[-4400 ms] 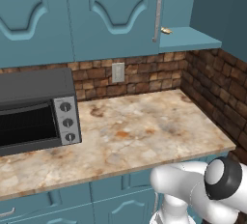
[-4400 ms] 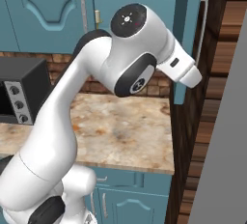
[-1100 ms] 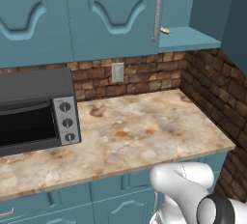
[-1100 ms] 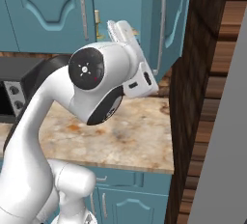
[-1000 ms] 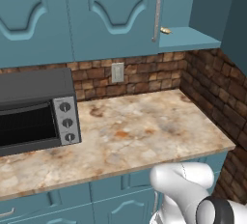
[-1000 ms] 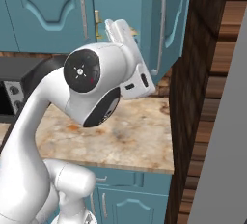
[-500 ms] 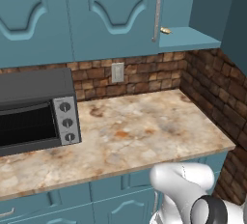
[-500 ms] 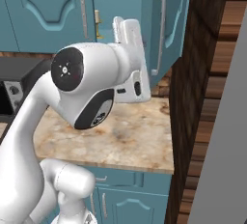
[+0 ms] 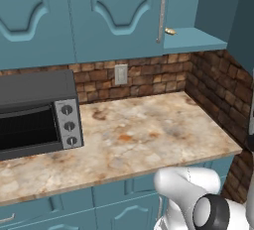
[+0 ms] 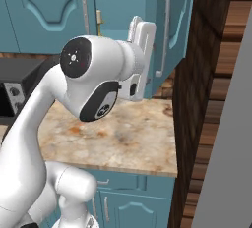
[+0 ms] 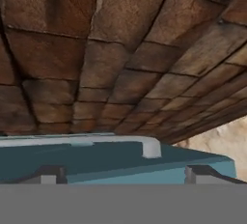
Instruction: Pick the jar and candle from the dining table and place them in the open cabinet. Close the cabinet after placing the objects.
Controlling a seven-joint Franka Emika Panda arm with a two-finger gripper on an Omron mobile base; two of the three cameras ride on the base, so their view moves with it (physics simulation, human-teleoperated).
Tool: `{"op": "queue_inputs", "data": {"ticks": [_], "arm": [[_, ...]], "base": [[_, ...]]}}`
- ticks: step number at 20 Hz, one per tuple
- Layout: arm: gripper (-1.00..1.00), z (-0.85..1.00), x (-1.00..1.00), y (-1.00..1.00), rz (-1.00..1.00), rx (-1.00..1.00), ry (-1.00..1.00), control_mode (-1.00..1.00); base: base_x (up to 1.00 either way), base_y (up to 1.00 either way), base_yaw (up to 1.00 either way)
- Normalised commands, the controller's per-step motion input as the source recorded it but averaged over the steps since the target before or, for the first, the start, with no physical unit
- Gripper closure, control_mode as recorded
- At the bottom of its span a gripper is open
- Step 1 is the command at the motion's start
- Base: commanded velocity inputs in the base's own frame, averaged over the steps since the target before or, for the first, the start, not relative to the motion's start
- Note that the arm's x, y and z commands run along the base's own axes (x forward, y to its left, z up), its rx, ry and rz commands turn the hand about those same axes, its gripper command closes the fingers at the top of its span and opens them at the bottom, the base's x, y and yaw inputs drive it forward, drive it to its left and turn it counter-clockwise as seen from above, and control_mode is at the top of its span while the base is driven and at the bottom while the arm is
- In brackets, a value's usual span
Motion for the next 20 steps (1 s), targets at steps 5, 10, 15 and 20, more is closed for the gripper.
{"op": "queue_inputs", "data": {"ticks": [5,10,15,20], "arm": [[-1.0,0.0,0.17,-0.1,0.04,0.09,-0.03,-1.0],[-1.0,-0.11,0.06,0.04,0.13,0.02,0.0,-1.0],[-1.0,-0.18,0.14,0.26,0.25,0.1,0.0,-1.0],[-1.0,-0.09,0.23,0.53,0.25,0.04,0.05,-1.0]], "base": [[0.0,0.0,0.0],[0.0,0.0,0.0],[0.0,0.0,0.0],[0.0,0.0,0.0]]}}
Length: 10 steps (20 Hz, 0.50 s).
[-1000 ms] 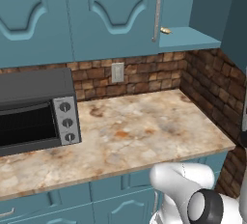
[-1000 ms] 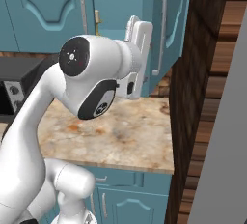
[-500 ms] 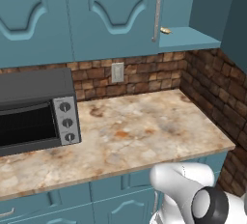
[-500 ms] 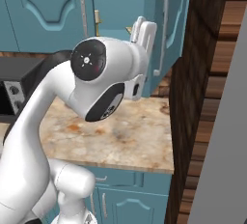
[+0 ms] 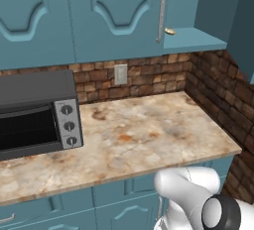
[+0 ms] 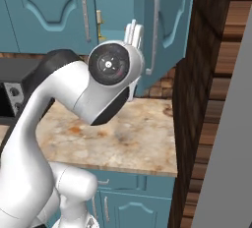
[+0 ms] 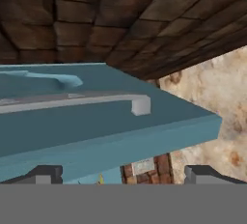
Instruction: Pick the jar and candle from the dining table and place them in the open cabinet. Close the cabinet after placing the objects.
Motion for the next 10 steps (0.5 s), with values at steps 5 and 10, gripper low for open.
{"op": "queue_inputs", "data": {"ticks": [5,10], "arm": [[-1.0,-0.01,0.09,0.44,0.13,-0.01,0.03,-1.0],[-1.0,-0.06,0.25,0.62,0.0,-0.02,0.0,-1.0]], "base": [[0.0,0.0,0.0],[0.0,0.0,0.0]]}}
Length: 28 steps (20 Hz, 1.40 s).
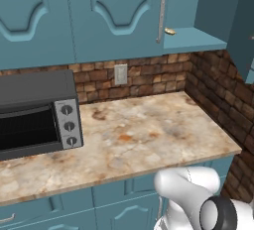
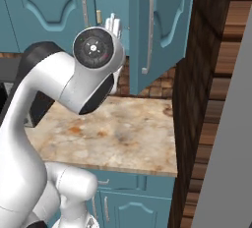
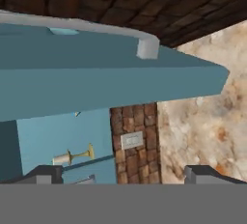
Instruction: Pick the jar and candle from the dining table and place them in the open cabinet. Close the cabinet after placing the objects.
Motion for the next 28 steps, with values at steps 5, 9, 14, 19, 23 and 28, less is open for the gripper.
{"op": "queue_inputs", "data": {"ticks": [5,9,14,19,23,28], "arm": [[-1.0,0.02,-0.4,0.18,0.0,-0.01,-0.02,-1.0],[-1.0,0.15,-0.67,-0.55,0.0,0.01,0.0,-1.0],[-1.0,0.22,-0.02,-0.64,0.0,0.04,0.0,-1.0],[-1.0,0.23,0.21,-0.59,-0.01,0.03,0.0,-1.0],[-1.0,0.1,0.02,-0.32,-0.02,0.07,0.0,-1.0],[-1.0,0.0,0.37,-0.01,0.06,0.05,0.0,-1.0]], "base": [[0.0,0.0,0.0],[0.0,0.0,0.0],[0.0,0.0,0.0],[0.0,0.0,0.0],[0.0,0.0,0.0],[0.0,0.0,0.0]]}}
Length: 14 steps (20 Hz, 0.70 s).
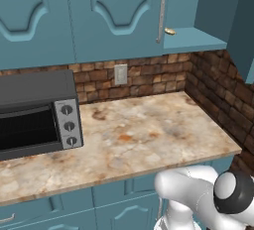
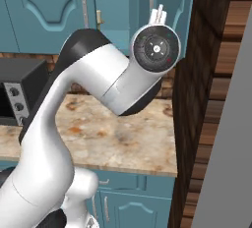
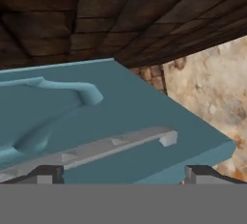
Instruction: Pick the jar and candle from the dining table and place them in the open cabinet. Close the cabinet after placing the objects.
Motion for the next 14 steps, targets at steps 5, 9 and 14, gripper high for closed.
{"op": "queue_inputs", "data": {"ticks": [5,9,14], "arm": [[-1.0,-0.04,0.6,0.07,0.11,0.08,0.0,-1.0],[-1.0,-0.06,0.24,0.29,0.09,0.06,-0.02,-1.0],[-1.0,-0.16,0.17,0.62,0.02,0.01,-0.04,-1.0]], "base": [[0.0,0.0,0.0],[0.0,0.0,0.0],[0.0,0.0,0.0]]}}
